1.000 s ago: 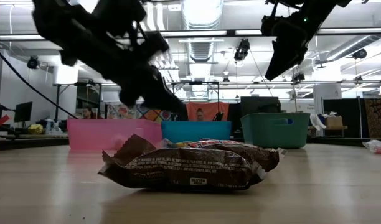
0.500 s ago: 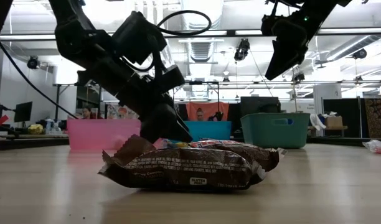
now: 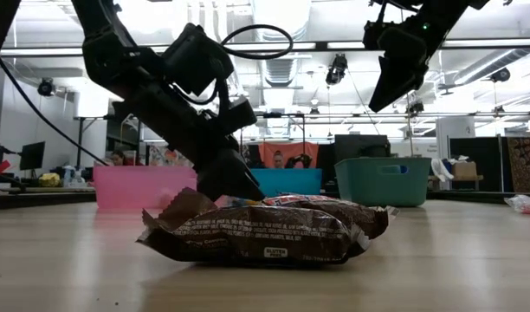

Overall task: Sort candy
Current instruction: Put the top yellow candy into the blue bin

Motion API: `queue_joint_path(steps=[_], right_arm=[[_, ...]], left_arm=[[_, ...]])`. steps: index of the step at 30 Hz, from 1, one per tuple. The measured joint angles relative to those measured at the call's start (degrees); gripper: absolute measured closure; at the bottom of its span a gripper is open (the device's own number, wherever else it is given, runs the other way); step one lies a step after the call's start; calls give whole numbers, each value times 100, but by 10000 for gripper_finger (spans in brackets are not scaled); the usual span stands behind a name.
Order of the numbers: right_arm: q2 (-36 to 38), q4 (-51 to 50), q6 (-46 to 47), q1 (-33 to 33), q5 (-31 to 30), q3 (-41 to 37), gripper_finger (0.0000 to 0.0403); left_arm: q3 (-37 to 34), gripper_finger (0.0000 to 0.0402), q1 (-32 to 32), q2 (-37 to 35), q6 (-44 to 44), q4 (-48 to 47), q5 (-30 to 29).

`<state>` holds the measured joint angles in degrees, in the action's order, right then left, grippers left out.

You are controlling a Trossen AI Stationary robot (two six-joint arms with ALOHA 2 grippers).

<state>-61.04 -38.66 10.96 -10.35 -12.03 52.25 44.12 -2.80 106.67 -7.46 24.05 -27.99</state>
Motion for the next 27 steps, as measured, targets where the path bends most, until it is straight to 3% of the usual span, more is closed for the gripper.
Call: queue_joint_path(steps=[22,27], right_arm=[[0,1,0,0,2,-7,266],[-1,-1,0,16,-2,-7,266]], left_arm=[[-2,210,30,4,153,-7,7],[17,210,30,371,157,348,7]])
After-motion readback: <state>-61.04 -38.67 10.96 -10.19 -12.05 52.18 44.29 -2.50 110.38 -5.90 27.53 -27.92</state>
